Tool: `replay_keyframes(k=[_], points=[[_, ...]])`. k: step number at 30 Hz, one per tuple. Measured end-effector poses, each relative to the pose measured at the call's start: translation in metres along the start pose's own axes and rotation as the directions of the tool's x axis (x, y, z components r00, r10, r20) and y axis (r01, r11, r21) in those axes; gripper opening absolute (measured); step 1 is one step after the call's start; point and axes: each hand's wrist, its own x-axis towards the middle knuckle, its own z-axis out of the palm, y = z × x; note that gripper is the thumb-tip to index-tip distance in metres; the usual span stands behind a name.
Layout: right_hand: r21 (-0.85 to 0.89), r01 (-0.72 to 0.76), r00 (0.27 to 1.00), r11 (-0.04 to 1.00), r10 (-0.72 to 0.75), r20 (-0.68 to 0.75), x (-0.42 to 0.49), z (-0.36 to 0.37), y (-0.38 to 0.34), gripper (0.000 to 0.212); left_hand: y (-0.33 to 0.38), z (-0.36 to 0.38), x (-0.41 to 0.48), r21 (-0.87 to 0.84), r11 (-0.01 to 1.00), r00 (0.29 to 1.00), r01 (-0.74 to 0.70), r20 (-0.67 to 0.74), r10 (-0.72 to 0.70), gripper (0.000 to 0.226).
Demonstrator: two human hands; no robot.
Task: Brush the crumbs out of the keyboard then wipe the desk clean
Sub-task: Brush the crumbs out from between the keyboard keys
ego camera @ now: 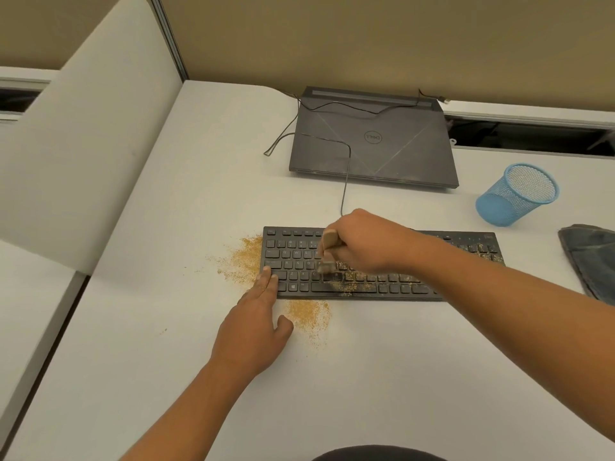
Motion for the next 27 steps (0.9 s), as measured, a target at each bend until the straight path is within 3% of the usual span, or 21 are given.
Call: replay_keyframes(k=[2,6,10,15,19,23,27], points=[[0.023,0.006,0.999,1.000,-0.005,-0.038,0.002,0.005,0.001,0.015,0.000,0.000,0.000,-0.003,1.000,1.000,0.006,0.003,-0.006,0.070],[-0.006,-0.013,0.999,1.000,0.013,0.040,0.004,0.016,0.004,0.011,0.001,-0.001,0.001,0.010,1.000,1.000,0.002,0.002,-0.002,0.069],[0.092,0.040,0.997,0.995,-0.034,-0.063,-0.001,0.017,-0.003,0.014,0.001,-0.001,0.000,0.014,1.000,1.000,-0.001,0.002,0.001,0.069],[-0.023,0.076,0.992,0.997,-0.073,0.107,-0.013,0.016,-0.003,0.017,0.001,-0.003,0.001,0.011,1.000,1.000,-0.004,0.009,0.004,0.069],[0.008,0.015,0.999,1.000,-0.015,-0.040,-0.012,0.011,0.014,0.024,0.001,-0.002,0.001,0.009,1.000,1.000,-0.004,0.010,0.003,0.069],[0.021,-0.067,0.997,0.998,0.066,0.038,-0.014,0.010,0.026,0.010,0.002,-0.002,0.000,0.005,1.000,1.000,-0.005,0.007,0.005,0.069],[0.161,-0.098,0.967,0.982,0.132,-0.217,0.004,-0.001,0.028,0.014,-0.001,-0.001,0.000,0.000,1.000,1.000,-0.001,0.007,0.001,0.069]])
